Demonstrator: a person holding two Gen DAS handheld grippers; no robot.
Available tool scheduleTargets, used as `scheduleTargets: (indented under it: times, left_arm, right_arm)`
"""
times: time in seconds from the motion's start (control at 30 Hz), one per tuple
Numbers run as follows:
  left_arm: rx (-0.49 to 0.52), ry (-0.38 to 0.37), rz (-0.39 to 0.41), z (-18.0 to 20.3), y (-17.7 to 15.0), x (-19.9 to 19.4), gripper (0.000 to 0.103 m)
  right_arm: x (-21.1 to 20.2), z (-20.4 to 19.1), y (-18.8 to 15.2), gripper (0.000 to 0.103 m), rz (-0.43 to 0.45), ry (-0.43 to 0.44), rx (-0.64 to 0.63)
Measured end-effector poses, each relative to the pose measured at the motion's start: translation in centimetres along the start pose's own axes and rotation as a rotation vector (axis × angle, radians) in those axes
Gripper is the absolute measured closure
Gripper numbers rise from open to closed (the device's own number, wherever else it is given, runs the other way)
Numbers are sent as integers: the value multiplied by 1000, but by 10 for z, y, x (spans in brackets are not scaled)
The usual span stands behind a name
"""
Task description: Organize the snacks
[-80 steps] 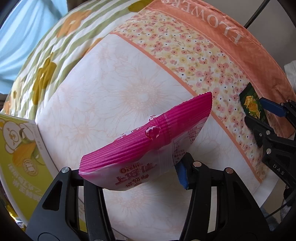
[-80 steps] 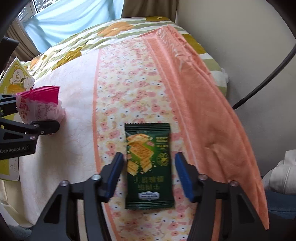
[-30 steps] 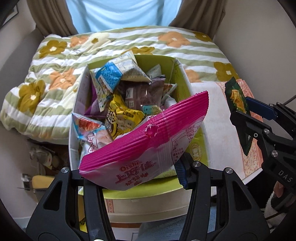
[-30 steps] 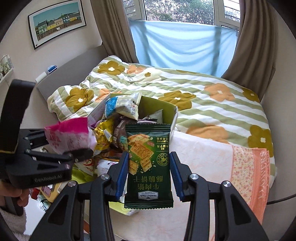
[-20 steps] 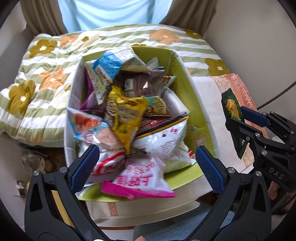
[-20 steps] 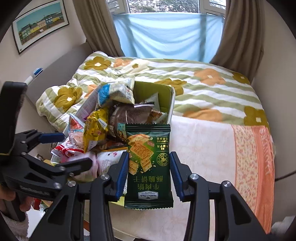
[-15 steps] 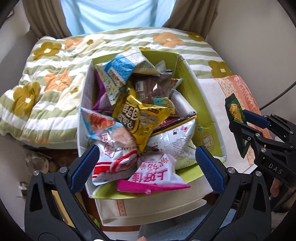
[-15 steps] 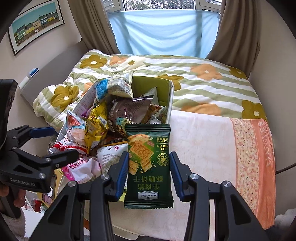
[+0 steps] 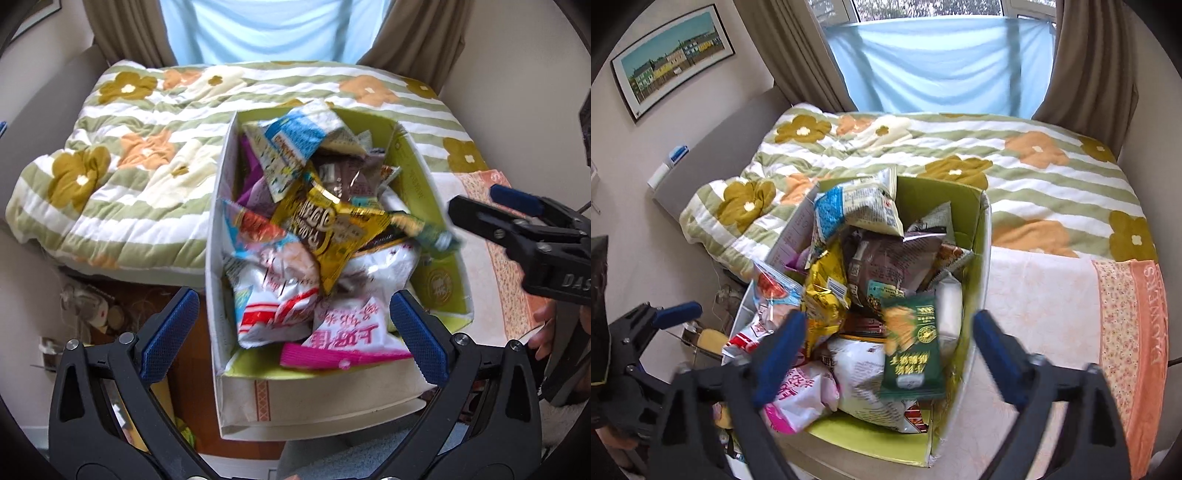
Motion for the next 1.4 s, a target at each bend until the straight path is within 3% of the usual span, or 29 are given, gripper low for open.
scheduleTargets:
  times: [0.2, 0.43, 0.57, 0.73, 0.97, 1.03, 1.4]
  left_arm:
    - [-6, 8, -3, -11, -18, -3, 1]
    - [34, 19, 33, 2, -23, -17, 1]
    - [39, 28, 102, 17, -24, -46, 1]
    - [57, 20, 261, 54, -32, -106, 0]
    - [76, 21, 457, 110, -61, -172, 0]
    - [78, 39, 478, 120, -72, -182, 0]
    - [56, 74, 516, 145, -115, -198, 0]
  right_arm:
    - [-11, 0, -24, 6, -4, -43, 7]
    - [-38, -4, -34, 6, 42, -69, 21]
    - [-77, 1, -35, 6, 113, -99, 13]
    - [-148, 16, -43, 6, 239, -145, 3]
    - [-243, 35, -81, 5, 402, -261, -5]
    - [-256, 43, -93, 1, 413, -265, 19]
    - [-273, 74, -142, 1, 416, -345, 82]
Point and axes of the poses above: each gripper's, at about its wrist camera, not at the fingertips, and x roughly the way its jaws point, z to its right, y to its top, the point moved 5 cm from there along x, roughly the way its jaws point, and after that the axes turned 7 degrees about -y, right-handed, at the moved point
